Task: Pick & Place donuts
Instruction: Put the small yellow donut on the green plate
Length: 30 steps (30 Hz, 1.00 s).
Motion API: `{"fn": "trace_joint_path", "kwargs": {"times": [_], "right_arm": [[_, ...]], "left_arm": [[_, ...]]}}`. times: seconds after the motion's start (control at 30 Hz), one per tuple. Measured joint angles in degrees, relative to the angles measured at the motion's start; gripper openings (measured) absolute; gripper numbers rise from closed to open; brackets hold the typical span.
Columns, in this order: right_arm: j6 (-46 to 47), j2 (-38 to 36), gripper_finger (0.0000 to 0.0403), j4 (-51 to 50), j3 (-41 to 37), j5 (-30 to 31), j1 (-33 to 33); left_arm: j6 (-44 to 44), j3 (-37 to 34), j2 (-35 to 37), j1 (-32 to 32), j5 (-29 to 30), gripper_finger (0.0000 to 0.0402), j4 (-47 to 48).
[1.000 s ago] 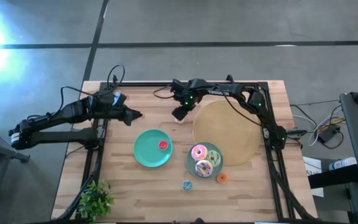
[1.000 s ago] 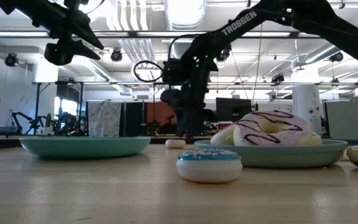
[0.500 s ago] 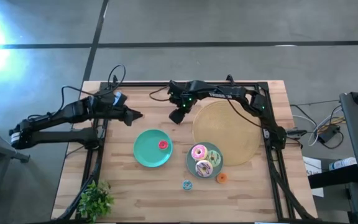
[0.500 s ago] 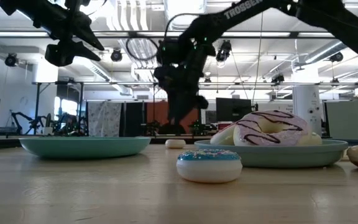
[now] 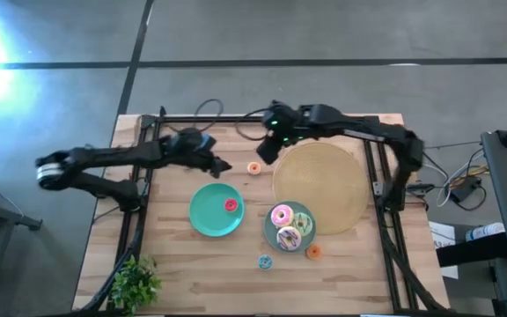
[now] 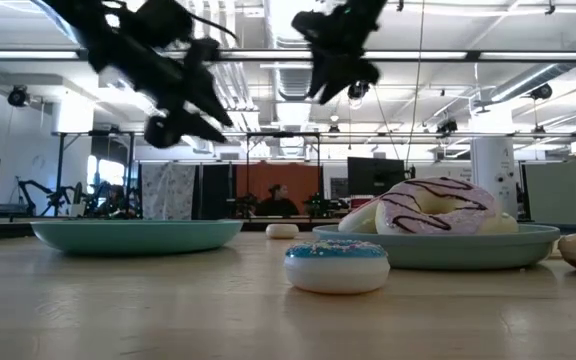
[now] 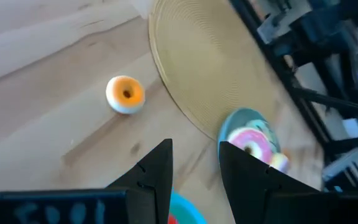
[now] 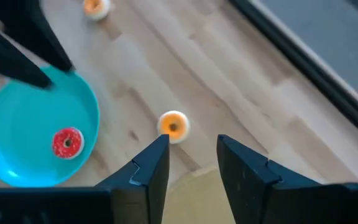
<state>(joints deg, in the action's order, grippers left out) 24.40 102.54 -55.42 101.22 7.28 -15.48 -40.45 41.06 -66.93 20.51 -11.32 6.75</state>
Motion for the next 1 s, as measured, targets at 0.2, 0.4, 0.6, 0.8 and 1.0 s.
{"fn": "trace_joint_path", "kwargs": {"times": [0.2,0.4,0.6,0.8,1.0], "right_arm": [[7.9,-10.8,0.0127,0.3,-11.5,3.7,0.0],[15.7,-18.7,0.0127,3.7,-22.8,4.1,0.6],[19.3,-23.5,0.0127,8.9,-29.0,4.7,2.6],[19.5,-24.9,0.0127,11.1,-30.0,4.9,3.3],[19.2,-24.7,0.0127,11.4,-29.1,6.2,3.3]], "left_arm": [[5.5,8.6,-15.9,0.2,0.0,0.0105,0.9],[12.7,20.7,-28.3,1.8,1.8,0.0105,11.2],[14.9,28.4,-35.6,4.0,-1.7,0.0105,15.7],[15.5,30.0,-40.2,5.2,-4.5,0.0105,17.1],[16.0,29.9,-42.4,5.3,-4.2,0.0105,16.4]]}}
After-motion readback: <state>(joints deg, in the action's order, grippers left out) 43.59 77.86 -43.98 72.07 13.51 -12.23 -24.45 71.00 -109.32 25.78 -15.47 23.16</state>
